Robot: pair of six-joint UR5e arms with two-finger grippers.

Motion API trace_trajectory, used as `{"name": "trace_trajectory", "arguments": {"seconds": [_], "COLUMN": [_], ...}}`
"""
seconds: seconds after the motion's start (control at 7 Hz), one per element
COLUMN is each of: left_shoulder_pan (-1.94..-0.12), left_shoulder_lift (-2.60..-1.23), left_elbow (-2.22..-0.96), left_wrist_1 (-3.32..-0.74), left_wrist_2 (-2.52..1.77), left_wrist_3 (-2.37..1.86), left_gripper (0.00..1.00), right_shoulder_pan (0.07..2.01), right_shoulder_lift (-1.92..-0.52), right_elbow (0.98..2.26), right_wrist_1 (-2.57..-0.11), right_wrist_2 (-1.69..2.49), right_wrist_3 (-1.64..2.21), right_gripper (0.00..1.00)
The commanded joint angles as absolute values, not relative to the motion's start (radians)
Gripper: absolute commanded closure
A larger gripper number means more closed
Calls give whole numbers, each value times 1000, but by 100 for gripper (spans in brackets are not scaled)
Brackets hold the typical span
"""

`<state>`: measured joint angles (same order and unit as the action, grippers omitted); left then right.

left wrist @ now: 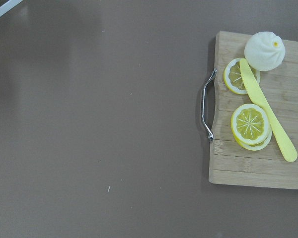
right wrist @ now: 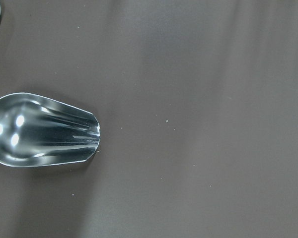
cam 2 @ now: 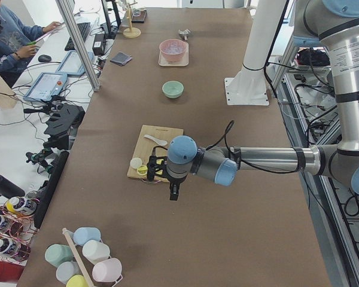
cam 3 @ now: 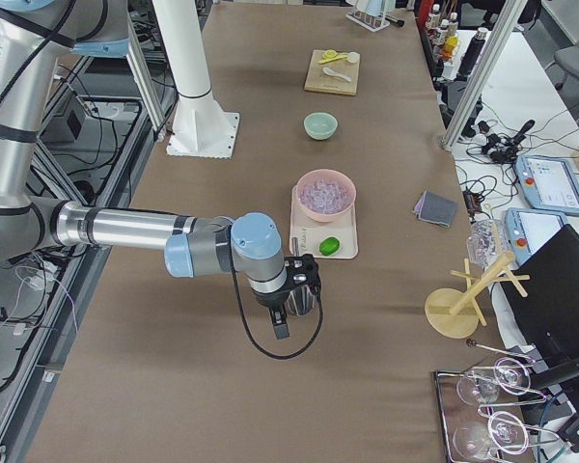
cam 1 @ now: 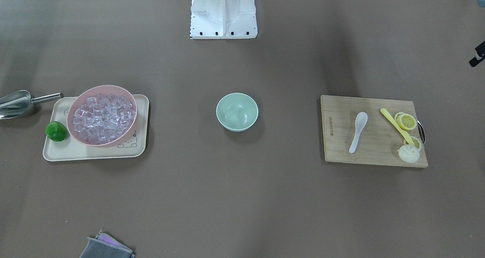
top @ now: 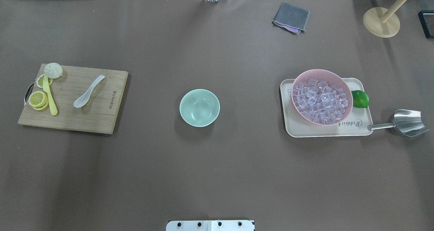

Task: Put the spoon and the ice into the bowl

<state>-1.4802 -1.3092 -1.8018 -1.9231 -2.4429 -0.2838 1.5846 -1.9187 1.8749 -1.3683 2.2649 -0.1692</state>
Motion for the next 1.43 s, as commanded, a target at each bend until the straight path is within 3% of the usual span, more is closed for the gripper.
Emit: {"name": "trace_trajectory", "arguments": {"seconds": [0.0, 1.29], "left_shoulder_pan": [-1476, -1470], "left_shoulder_lift": [-1315, -1287], "left_elbow": [-1804, -1752], "left_wrist_1": [-1925, -2149], "left_wrist_2": [-2466, -2514], "left_wrist_3": [-284, -302], "left_gripper": [2, 2], "right_shoulder_pan": [1585, 1585], "right_shoulder_lift": [-1911, -1907], "right_elbow": [1876, 1818], "right_wrist_1": [-1367, -1267], "right_wrist_2": [2266, 2308], "right_wrist_3": [-167, -164], "right_gripper": [0, 0]}}
